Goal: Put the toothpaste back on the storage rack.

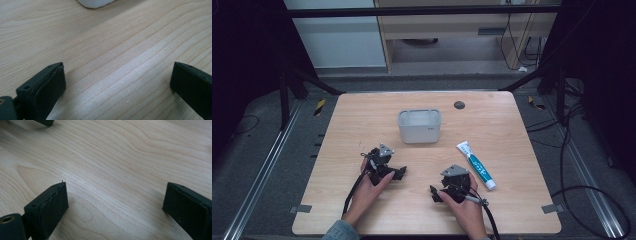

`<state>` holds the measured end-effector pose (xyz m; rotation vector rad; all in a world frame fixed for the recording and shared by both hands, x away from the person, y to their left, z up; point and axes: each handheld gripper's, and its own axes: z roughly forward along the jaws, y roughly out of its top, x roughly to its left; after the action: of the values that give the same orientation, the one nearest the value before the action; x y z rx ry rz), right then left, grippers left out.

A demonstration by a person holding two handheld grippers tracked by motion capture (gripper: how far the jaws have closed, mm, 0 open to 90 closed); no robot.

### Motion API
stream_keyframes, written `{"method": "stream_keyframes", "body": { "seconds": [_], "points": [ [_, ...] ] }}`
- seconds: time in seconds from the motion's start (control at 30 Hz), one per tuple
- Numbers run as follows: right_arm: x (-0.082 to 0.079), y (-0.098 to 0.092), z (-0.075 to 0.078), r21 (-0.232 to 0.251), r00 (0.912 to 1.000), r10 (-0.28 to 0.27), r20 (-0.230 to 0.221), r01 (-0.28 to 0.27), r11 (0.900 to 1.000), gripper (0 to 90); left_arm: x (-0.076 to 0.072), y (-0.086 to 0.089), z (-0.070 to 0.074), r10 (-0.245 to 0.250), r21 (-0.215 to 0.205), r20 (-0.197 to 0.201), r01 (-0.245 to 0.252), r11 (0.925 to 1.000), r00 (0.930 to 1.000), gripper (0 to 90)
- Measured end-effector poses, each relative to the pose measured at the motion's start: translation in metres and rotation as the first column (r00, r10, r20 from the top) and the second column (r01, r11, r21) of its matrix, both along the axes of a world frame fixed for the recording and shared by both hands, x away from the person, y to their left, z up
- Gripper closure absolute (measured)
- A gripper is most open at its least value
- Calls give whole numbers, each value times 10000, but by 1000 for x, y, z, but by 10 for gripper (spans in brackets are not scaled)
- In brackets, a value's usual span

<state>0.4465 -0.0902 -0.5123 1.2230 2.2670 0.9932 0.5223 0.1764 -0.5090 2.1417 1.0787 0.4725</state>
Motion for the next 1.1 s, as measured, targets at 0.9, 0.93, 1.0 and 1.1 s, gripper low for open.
{"method": "stream_keyframes", "body": {
  "seconds": [0.9, 0.93, 1.0, 1.1],
  "points": [
    [18, -23, 59, -1607, 9917, -1274, -163, 1231, 9793, 334, 0, 2, 0, -159, 4, -17, 159, 9999, 9999, 0],
    [22, -28, 65, -1566, 9907, -1348, -191, 1302, 9790, 349, 0, 2, 0, -155, -2, -17, 155, 9999, 9999, 0],
    [28, -36, 76, -1409, 9885, -1493, -244, 1445, 9794, 367, 1, 2, 0, -142, -5, -23, 142, 9999, 9999, 0],
    [33, -42, 84, -1244, 9875, -1564, -215, 1526, 9804, 401, 1, 2, 0, -149, 6, -14, 149, 9999, 9999, 0]
  ]
}}
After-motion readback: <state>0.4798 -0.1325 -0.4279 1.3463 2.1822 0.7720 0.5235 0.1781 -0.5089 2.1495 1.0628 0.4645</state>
